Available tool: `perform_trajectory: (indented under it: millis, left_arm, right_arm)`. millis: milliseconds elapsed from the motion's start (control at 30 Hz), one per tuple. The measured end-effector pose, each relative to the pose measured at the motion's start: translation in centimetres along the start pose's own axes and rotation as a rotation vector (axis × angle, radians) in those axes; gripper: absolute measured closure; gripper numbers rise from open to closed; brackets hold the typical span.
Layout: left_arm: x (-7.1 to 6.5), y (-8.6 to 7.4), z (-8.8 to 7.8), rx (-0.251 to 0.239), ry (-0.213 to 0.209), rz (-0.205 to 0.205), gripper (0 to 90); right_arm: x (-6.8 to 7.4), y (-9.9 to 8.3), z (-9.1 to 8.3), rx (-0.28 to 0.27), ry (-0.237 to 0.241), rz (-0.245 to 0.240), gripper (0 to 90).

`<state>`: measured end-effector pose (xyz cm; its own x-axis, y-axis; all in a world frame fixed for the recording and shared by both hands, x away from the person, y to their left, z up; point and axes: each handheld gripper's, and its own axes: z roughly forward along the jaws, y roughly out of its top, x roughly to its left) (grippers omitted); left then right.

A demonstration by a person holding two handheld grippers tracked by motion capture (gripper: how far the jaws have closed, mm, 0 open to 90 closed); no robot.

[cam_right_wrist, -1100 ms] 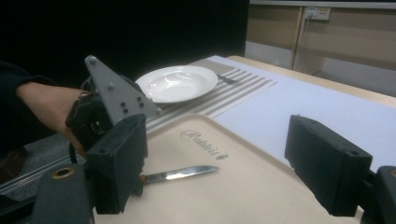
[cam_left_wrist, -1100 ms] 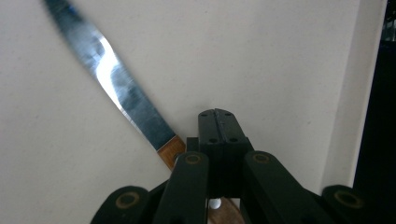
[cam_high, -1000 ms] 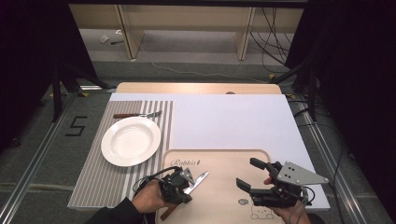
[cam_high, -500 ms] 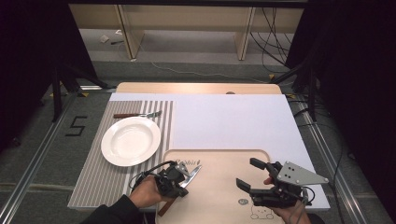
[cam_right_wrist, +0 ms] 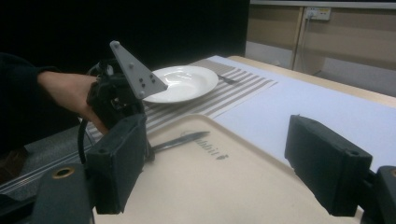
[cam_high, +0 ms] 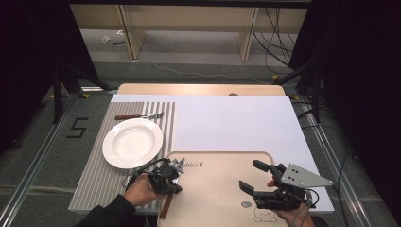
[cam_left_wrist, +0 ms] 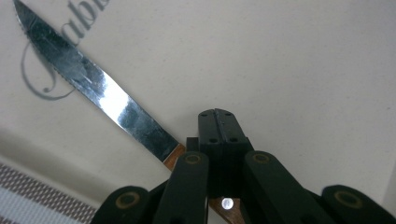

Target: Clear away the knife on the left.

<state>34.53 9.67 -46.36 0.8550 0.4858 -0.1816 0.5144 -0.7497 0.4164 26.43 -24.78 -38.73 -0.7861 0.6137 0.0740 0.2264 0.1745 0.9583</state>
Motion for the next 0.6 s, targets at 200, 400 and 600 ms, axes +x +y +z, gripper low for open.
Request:
perform_trajectory:
  millis: [200,400,600]
  left_arm:
    - [0.6,-0.5,-0.4,-0.009,0.013,-0.023,89.6]
    - [0.9,-0.9,-0.6,-0.006,0.024,-0.033,89.6]
    - [0.9,-1.2,-0.6,0.0,0.016,-0.039,89.5]
  right_arm:
    - [0.0,0.0,0.0,0.0,0.0,0.0,22.2]
    - [0.0,0.0,0.0,-0.002,-0.001,0.0,22.2]
    - [0.0,0.0,0.0,-0.001,0.0,-0.001,22.2]
